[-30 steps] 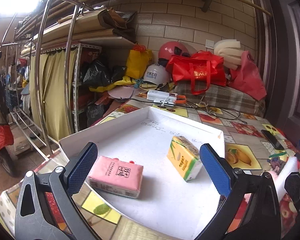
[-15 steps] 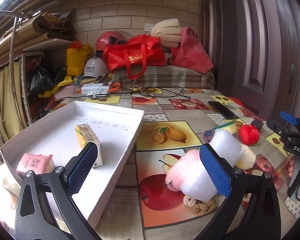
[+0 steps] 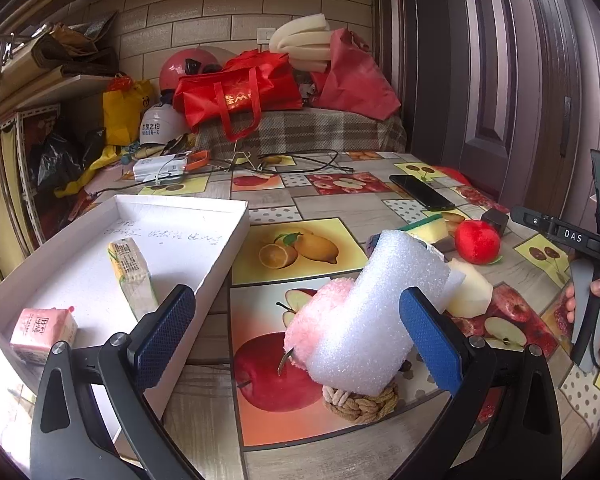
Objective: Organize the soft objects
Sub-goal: 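Move both grippers back from the white box to the pile, then grasp the white foam block with the left gripper while the right gripper grasps the red plush apple, then carry both items to the white box and open the right gripper over it, then lower the white foam block into the box and open the left gripper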
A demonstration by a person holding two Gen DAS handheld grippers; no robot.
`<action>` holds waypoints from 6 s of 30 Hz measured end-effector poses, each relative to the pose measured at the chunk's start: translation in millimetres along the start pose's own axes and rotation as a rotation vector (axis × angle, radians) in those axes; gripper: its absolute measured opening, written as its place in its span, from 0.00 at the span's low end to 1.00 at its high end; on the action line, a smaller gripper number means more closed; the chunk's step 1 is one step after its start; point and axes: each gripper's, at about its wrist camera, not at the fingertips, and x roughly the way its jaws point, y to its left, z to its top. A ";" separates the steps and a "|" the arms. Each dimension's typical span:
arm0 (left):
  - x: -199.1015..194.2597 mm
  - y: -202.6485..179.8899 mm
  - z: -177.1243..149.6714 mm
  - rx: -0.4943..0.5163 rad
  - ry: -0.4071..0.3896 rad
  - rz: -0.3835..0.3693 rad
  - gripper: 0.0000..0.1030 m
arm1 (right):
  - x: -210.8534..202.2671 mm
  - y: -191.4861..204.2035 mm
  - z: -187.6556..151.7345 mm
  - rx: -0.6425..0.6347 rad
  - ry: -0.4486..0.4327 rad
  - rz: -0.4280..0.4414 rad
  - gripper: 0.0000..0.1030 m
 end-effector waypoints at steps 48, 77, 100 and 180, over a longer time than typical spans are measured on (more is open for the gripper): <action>29.8 -30.9 7.0 0.113 0.063 -0.027 0.82 | 80.3 18.7 5.4 -0.096 0.309 0.035 0.67; -3.1 -1.0 5.1 -0.030 -0.095 -0.012 0.46 | 5.9 29.5 10.4 -0.128 -0.118 -0.049 0.67; -21.8 28.2 -1.5 -0.073 -0.149 0.080 0.46 | -18.6 117.2 -19.4 -0.229 -0.123 0.148 0.67; -24.2 236.2 -5.2 -0.250 -0.190 0.430 1.00 | 46.3 370.5 -44.4 -0.479 -0.035 0.384 1.00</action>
